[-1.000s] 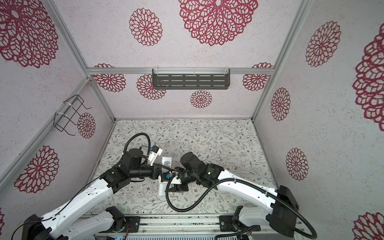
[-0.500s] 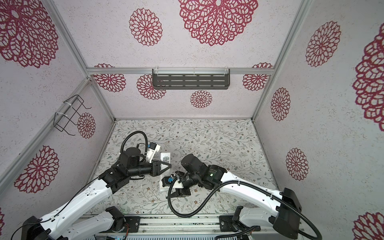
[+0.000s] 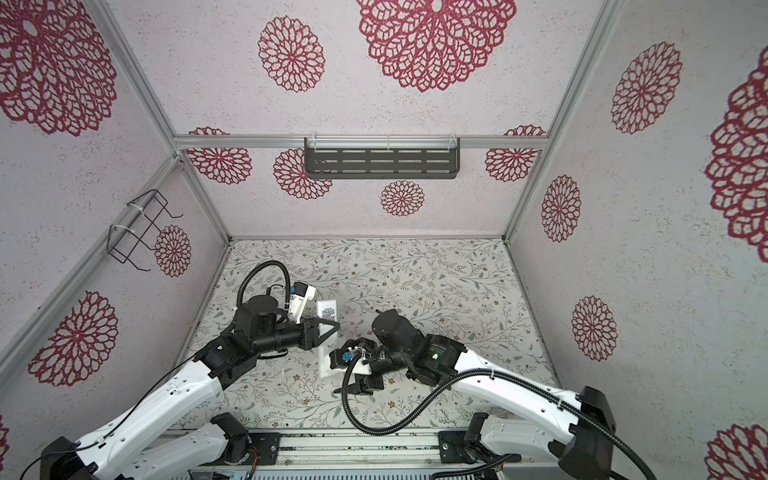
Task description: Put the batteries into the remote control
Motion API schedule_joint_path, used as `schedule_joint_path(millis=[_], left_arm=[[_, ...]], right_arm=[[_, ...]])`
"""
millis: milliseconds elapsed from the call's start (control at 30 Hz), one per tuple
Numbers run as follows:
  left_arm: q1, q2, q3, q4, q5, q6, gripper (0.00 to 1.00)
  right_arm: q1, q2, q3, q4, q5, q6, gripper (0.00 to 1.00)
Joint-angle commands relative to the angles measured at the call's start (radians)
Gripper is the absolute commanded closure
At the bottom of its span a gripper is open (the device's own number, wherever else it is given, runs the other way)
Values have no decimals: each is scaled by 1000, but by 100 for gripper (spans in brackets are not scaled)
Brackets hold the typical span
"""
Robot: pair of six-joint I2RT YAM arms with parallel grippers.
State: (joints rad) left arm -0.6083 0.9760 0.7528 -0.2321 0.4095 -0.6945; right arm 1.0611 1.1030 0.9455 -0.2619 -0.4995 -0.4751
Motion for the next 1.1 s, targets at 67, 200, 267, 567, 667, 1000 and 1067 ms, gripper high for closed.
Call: schedule_joint_path(millis=[67, 200, 267, 567, 667, 1000, 1067], left_arm=[[5, -11, 42, -71, -211, -48, 98], [3, 2, 52, -117, -328, -117, 98], [-6, 7, 51, -127, -379, -138, 98], [-24, 52, 65, -156, -459, -181, 97], [-30, 64, 66, -156, -472, -189, 98], [-33, 83, 80, -142, -465, -183, 98], [-34, 86, 82, -142, -460, -180, 98]], right_arm=[[-24, -55, -16, 131, 267, 234, 25], [-47, -17, 10, 136, 436, 445, 25], [-67, 9, 20, 132, 469, 540, 25], [-117, 154, 90, 141, 289, 738, 26], [-141, 198, 106, 150, 204, 790, 26], [-159, 301, 102, 216, 11, 808, 29], [-163, 311, 101, 226, -5, 811, 29]])
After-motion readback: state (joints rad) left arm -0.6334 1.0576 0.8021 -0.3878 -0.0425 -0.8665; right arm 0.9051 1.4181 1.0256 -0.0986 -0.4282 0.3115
